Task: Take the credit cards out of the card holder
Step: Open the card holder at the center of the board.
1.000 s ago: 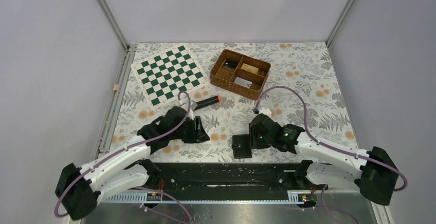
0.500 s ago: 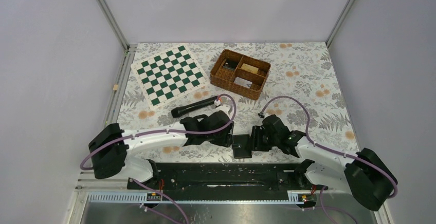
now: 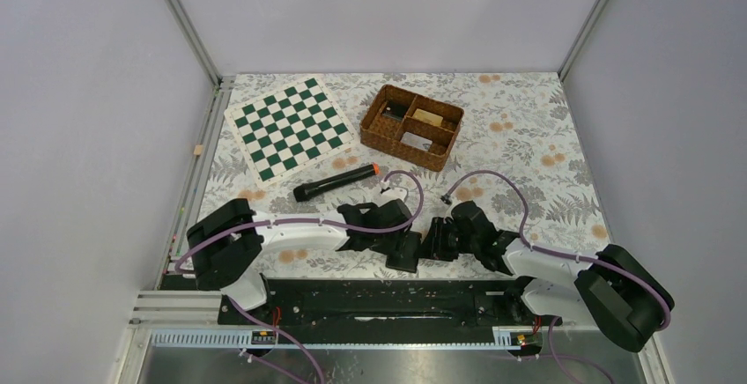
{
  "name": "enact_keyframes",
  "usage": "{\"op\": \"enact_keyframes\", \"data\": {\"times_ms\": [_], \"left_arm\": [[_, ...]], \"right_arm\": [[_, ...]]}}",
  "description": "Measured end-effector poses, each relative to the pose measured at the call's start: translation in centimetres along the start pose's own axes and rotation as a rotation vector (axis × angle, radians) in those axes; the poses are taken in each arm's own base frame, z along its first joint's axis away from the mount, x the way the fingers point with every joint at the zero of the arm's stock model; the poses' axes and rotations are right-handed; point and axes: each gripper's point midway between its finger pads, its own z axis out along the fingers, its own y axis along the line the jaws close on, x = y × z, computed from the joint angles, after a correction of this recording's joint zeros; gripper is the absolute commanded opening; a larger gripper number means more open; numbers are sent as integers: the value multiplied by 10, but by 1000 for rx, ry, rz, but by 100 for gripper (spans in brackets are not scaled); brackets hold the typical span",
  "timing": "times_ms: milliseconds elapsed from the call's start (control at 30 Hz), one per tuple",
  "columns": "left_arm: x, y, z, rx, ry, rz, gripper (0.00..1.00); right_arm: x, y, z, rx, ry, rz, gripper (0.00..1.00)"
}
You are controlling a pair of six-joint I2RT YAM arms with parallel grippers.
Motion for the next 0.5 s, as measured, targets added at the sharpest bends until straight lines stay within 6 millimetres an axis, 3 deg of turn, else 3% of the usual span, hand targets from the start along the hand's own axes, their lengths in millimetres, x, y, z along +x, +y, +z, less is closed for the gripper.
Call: {"op": "enact_keyframes", "data": {"times_ms": [333, 500], "left_arm": [[-4, -4, 9, -8, -18, 6, 53], [0, -5, 15, -17, -9, 14, 37]], "right_arm": [[1, -1, 0, -18, -18, 16, 24], [1, -1, 0, -18, -18, 19, 24]]}}
